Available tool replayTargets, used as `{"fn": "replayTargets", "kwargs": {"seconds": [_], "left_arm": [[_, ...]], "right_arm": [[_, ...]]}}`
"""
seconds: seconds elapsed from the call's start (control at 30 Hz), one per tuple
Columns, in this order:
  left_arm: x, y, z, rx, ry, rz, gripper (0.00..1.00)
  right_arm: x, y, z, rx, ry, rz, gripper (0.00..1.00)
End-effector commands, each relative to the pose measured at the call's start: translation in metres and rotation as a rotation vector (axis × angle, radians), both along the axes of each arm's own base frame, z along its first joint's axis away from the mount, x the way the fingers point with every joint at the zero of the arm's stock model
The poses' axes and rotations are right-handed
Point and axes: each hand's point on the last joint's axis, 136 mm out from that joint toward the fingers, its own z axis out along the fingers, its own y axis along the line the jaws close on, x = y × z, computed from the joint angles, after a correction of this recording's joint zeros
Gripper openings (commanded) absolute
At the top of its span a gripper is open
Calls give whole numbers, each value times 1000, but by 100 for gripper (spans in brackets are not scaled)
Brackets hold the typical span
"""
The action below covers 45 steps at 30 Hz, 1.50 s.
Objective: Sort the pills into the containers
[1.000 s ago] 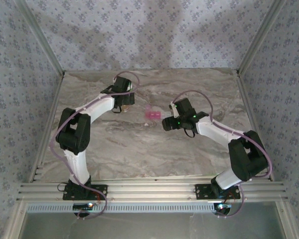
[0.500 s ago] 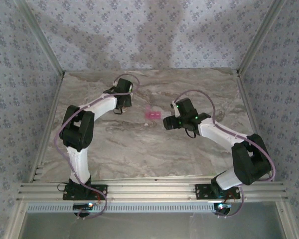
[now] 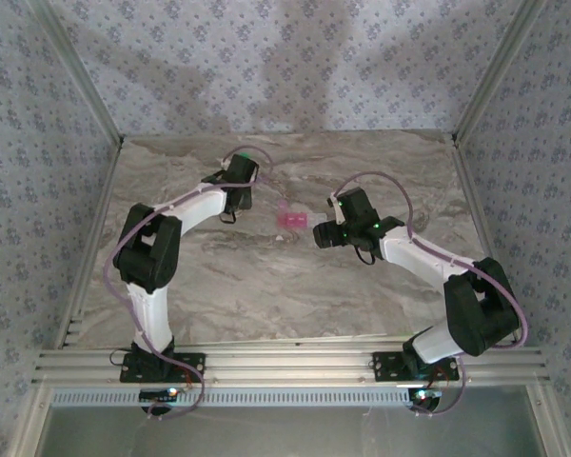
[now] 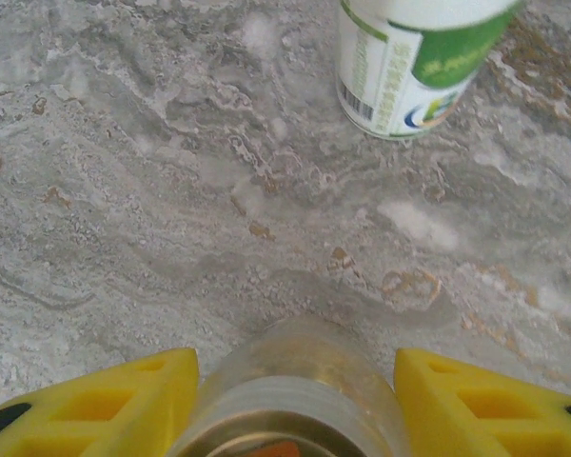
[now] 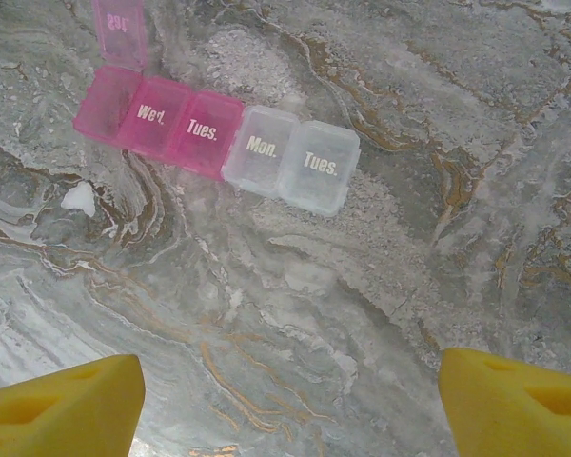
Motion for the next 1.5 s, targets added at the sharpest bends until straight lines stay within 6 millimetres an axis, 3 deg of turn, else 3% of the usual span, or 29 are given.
{"fn": "replayTargets", "kwargs": {"seconds": [0.0, 0.47, 0.6, 0.7, 0.83, 0.93, 1.23, 1.47], "left_arm": [[-9, -2, 24, 10, -36, -38, 55], [-64, -22, 59, 0, -74, -146, 54], [-88, -35, 65, -15, -86, -201, 54], [-111, -58, 67, -39, -102, -289, 54], [-146, -101, 61, -19, -127, -464, 54], [-164, -122, 52, -2, -142, -569, 55], [-179, -140, 22, 15, -142, -670, 57], [-181, -148, 14, 36, -147, -697, 60]], "right_arm": [[1, -6, 5, 0, -17, -33, 83], [2, -9, 4, -6, -23, -46, 83], [2, -11, 3, -13, -24, -53, 83], [4, -15, 6, -27, -40, -73, 83], [9, -37, 11, -45, -86, -176, 82], [8, -57, 15, -19, -107, -264, 82], [-19, -80, 45, 20, -158, -324, 83], [-38, -86, 52, 15, -146, -321, 83]]}}
